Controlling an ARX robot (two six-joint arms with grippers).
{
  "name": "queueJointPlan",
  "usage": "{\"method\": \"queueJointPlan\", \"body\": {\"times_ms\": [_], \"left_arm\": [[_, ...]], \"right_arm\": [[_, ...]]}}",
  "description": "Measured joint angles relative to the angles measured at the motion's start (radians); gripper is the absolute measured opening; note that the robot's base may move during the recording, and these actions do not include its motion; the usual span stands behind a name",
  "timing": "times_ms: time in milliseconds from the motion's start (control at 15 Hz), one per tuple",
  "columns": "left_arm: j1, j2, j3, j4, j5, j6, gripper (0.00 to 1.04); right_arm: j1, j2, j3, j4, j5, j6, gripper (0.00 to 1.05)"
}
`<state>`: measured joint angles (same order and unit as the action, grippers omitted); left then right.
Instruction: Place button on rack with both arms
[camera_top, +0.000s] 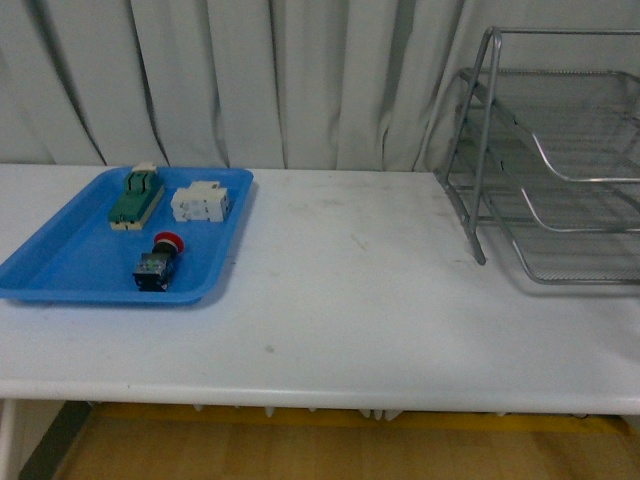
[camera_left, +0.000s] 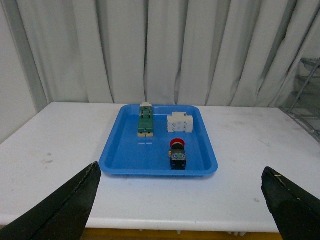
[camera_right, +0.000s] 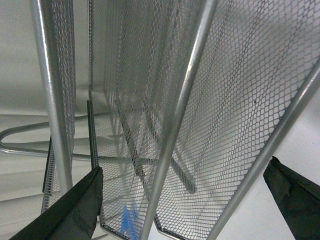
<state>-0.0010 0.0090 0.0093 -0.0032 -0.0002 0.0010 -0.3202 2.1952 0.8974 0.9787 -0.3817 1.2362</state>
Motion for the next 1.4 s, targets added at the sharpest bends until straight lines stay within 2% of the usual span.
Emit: {"method": "queueJointPlan", "body": {"times_ms": [467,600,933,1067,1200,1400], "left_arm": [[0.000,0.000,0.000,0.000,0.000,0.000,0.98],[0.000,0.000,0.000,0.000,0.000,0.000,0.98],[0.000,0.000,0.000,0.000,0.000,0.000,0.98],[0.000,0.000,0.000,0.000,0.000,0.000,0.98],[0.000,0.000,0.000,0.000,0.000,0.000,0.98],[0.000,0.000,0.000,0.000,0.000,0.000,0.98]], "right_arm": [[0.007,0.061,0.123,-0.072,0.014,-0.031,0.98],[0.013,0.077,0.159,-0.069,0.014,-0.034,0.88],[0.013,0.106,0.189,-0.003,-0.007,-0.024,0.26],[0.007,0.124,0.179,0.033,-0.014,0.043,0.07],[-0.002,0.125,0.137,0.096,-0.017,0.117,0.05],[-0.017,0.125,0.064,0.201,-0.029,0.144,0.04]]}}
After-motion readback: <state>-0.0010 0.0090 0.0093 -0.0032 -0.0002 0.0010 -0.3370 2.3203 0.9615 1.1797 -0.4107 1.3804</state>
